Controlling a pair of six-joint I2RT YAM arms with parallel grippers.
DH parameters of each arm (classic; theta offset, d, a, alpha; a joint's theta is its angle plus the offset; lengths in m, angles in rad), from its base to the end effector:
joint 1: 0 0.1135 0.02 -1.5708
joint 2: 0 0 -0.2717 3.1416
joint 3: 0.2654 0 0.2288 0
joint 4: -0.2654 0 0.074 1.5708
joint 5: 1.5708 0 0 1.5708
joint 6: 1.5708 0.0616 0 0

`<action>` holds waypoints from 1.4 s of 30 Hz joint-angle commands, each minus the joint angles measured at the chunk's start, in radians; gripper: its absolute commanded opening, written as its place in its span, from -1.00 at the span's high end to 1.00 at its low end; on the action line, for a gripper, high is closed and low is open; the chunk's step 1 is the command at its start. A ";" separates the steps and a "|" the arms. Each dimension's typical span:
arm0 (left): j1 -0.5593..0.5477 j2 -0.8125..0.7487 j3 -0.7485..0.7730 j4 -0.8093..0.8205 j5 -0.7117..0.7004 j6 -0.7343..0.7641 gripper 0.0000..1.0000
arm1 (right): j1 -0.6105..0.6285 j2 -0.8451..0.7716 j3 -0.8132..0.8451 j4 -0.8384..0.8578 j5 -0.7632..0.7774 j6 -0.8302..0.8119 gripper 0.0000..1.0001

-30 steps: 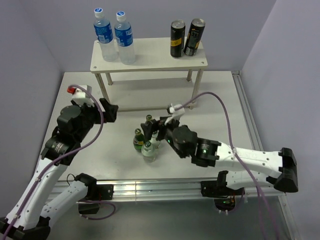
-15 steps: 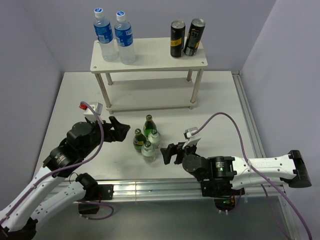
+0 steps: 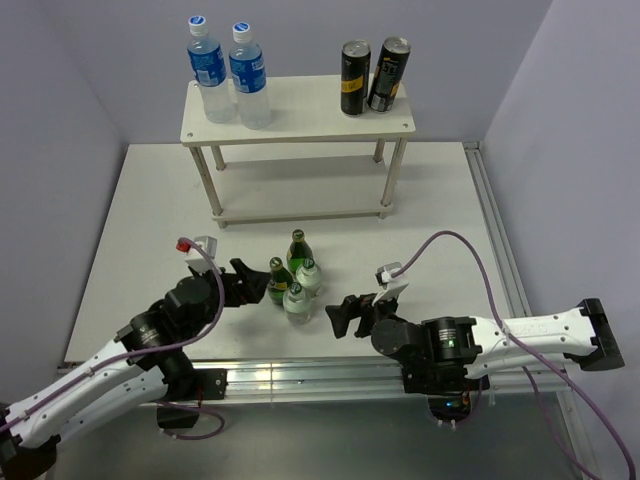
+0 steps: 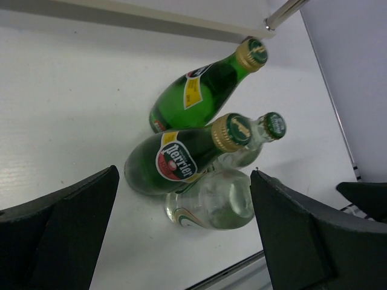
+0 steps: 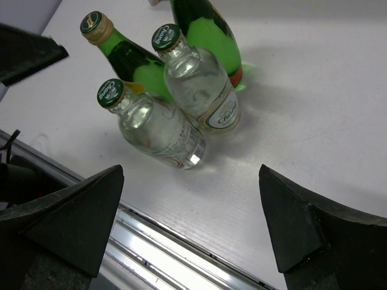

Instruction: Place and organize the beverage onto the shelf

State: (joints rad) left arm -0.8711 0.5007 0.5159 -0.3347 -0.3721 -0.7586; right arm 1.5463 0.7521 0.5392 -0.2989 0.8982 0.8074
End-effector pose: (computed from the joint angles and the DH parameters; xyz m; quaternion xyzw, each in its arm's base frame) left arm 0.0984 -0.0822 0.2660 -0.0634 0.8014 -0.3159 0.5039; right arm 0.0518 0.1468 0.2561 -0.0762 0.8042 0.2763 0.5207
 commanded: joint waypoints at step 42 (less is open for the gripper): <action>-0.135 0.752 -0.205 0.850 -0.384 0.010 -0.93 | 0.008 -0.119 -0.081 -0.094 0.084 0.099 -1.00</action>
State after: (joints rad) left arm -1.0016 1.2182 0.2852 0.4423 -0.6712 -0.7712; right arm 1.5471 0.6376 0.4637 -0.4099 0.9321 0.8822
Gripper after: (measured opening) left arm 0.970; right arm 0.999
